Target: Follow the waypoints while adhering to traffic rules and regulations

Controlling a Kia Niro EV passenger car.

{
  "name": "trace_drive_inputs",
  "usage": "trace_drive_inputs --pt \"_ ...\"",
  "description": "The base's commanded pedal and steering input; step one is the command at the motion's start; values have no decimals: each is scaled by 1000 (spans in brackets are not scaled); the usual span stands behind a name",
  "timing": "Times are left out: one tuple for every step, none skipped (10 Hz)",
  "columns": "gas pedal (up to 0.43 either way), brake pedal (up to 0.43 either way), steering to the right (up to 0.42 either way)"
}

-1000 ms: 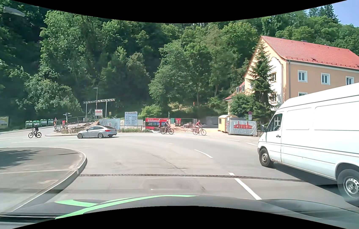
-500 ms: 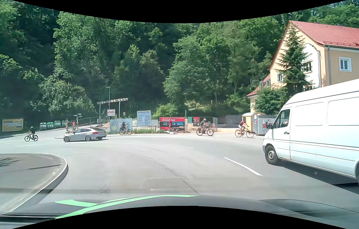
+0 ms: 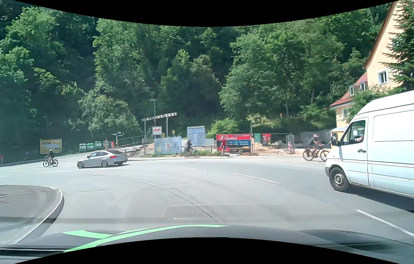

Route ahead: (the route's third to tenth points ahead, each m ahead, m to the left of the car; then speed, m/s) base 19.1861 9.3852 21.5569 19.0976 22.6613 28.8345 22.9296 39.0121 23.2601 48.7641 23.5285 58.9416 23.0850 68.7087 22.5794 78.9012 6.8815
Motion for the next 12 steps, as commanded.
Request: trace_drive_inputs --pt "0 0 -223" --pt "0 0 -225" --pt "0 0 -226" --pt "0 0 -230" --pt "8 0 -239" --pt "20 0 -248" --pt "20 0 -252" --pt "20 0 -256" --pt "28 0 -261" --pt "39 0 -267" --pt "47 0 -272" --pt "47 0 -272"
